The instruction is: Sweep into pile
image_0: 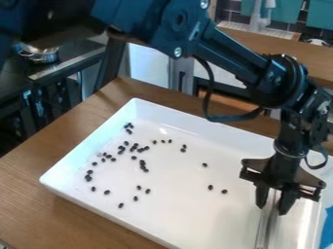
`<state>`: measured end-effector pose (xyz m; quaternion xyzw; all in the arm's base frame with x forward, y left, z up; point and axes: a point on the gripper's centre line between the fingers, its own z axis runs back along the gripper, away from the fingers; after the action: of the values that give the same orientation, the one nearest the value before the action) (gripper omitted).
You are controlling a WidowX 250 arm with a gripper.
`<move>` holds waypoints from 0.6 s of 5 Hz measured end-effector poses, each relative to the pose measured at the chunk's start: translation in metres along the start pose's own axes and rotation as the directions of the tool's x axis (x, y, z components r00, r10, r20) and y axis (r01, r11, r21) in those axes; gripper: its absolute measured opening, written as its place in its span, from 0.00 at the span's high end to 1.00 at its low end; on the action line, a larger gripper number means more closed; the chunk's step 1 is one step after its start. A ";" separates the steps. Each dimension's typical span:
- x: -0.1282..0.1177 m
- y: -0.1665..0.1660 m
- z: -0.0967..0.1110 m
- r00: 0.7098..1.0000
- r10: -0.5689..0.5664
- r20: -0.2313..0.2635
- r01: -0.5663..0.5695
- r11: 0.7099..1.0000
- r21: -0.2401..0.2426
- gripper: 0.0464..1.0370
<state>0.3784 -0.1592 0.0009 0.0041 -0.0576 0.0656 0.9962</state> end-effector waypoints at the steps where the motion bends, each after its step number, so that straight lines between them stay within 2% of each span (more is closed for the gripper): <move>1: 0.003 0.010 -0.001 1.000 0.000 -0.022 0.000 1.000 -0.008 0.69; 2: 0.009 0.023 0.000 0.999 -0.008 -0.041 0.008 1.000 -0.011 0.69; 3: 0.018 0.045 -0.003 0.999 0.029 -0.043 -0.030 0.999 -0.020 0.69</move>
<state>0.3904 -0.1120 -0.0001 -0.0081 -0.0371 0.0796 0.9961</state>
